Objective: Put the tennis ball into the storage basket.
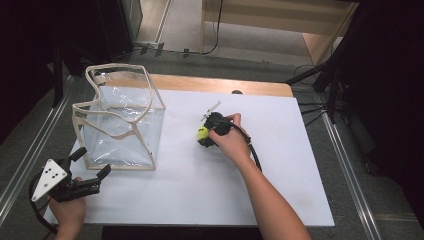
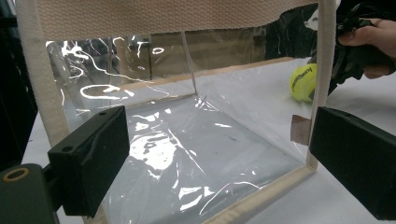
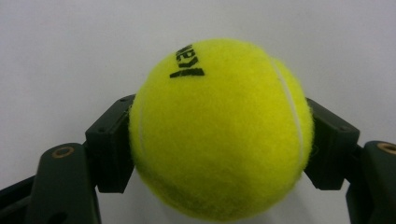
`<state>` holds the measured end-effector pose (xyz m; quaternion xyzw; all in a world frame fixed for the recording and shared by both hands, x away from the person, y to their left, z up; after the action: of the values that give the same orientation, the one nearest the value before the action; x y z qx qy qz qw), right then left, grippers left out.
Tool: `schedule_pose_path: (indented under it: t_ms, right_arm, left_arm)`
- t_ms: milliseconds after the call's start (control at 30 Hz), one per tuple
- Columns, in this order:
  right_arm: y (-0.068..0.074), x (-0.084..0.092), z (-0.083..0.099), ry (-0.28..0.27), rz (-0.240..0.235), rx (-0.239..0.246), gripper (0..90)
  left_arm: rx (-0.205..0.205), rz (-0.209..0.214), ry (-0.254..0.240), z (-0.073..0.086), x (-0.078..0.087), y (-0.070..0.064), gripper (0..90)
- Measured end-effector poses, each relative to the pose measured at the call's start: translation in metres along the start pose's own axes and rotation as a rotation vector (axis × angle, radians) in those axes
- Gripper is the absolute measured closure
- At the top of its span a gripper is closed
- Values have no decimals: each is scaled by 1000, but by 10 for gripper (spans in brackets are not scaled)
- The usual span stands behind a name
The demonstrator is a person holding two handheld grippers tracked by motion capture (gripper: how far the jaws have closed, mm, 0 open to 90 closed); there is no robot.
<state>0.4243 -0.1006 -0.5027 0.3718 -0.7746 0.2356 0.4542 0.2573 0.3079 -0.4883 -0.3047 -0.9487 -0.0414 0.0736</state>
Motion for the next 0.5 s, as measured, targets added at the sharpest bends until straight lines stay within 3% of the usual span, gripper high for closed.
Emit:
schedule_pose_path:
  t_ms: [300,500]
  right_arm:
    - [1,1,0,13,5,11,239]
    - [0,3,-1,-9,-10,12,240]
  left_arm:
    - [0,0,1,0,0,0,54]
    - [1,-1,0,0,0,0,53]
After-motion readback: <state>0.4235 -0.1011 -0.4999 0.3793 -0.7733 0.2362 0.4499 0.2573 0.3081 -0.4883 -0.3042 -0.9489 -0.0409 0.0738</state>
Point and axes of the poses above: each handheld gripper's, and its own axes: x roughly backward along the jaws, z roughly out of its underside, y roughly to its left, the point moved 2 cm from there along -x, roughly forward along the jaws, and after that the axes turned 1 degree about z, right-handed, at the moved point
